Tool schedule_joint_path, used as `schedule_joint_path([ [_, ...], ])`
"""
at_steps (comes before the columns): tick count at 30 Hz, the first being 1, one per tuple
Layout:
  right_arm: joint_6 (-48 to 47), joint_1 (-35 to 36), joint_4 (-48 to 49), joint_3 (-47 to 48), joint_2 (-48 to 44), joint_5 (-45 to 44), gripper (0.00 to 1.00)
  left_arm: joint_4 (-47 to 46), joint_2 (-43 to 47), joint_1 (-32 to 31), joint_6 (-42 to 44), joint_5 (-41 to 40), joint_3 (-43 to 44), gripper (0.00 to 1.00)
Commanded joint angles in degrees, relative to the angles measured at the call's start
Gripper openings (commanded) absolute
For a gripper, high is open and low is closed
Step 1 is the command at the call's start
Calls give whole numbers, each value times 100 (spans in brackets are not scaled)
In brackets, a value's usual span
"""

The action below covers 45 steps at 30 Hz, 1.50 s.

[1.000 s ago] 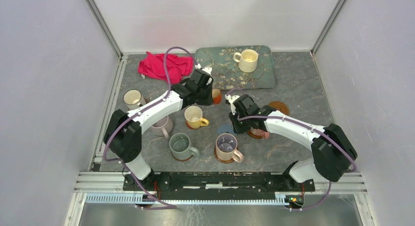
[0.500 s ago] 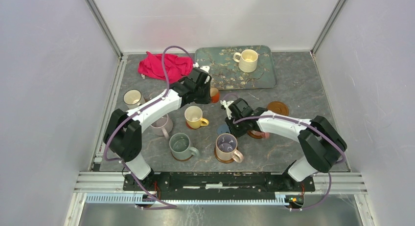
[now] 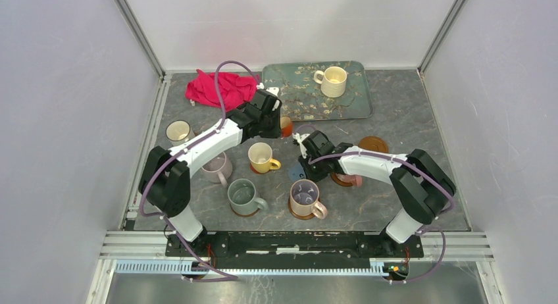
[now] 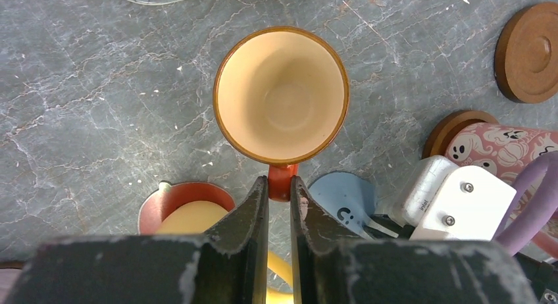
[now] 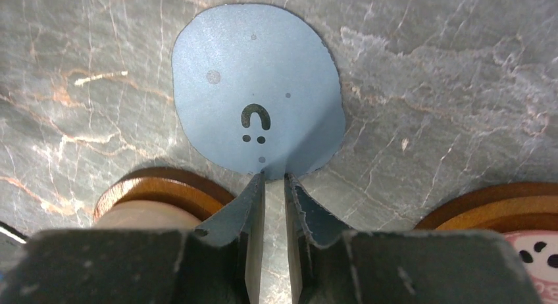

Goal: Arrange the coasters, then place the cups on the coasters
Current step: Move the coaster to the center of the board.

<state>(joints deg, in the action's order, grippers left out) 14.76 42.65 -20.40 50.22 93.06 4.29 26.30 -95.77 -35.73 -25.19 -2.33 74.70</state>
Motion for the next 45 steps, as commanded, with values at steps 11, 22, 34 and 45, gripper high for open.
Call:
schedule_joint_path([
  [11,200,-251,229,733,981,-807,23,-191,127,192,262,206,335,2],
  [22,215,-490,151,1119,1214,-880,23,-242,112,241,348,401,326,2],
  [34,267,-542,53,632,901,-987,23,-437,4,225,261,765,212,2],
  [45,292,-541,-108,597,429,-1007,23,-458,-214,75,224,742,219,2],
])
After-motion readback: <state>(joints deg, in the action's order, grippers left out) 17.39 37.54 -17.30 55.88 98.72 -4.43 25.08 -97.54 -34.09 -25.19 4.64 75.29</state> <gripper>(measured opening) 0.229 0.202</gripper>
